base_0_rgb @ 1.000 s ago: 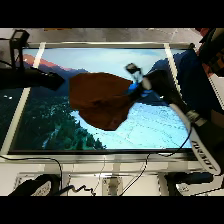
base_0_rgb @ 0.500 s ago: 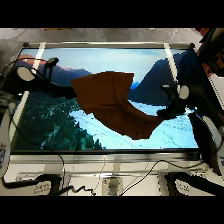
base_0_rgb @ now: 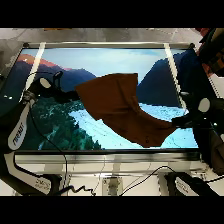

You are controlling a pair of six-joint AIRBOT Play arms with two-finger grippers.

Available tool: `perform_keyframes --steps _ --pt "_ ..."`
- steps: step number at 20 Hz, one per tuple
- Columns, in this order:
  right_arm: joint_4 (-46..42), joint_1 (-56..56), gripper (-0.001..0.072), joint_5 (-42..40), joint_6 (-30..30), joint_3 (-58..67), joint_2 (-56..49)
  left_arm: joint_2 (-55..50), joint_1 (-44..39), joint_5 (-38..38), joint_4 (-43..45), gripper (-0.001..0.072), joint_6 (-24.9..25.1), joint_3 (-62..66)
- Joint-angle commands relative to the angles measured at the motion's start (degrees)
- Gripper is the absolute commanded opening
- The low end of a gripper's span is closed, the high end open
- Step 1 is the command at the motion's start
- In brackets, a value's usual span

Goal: Fold the clothes and pants, and hang the long-sleeved shirts on hangers.

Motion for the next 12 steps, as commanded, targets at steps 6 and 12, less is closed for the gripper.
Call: perform_keyframes --steps 6,12 --pt "3.9 -8.5 0.0012 -13.2 4.4 -0.5 1.0 -9.6 -0.6 14.5 -24.7 0.0663 -2.6 0.0" --pt "3.9 -8.5 0.0013 -13.2 4.4 -0.5 1.0 -11.0 -0.7 16.6 -26.6 0.0017 -2.6 0.1"
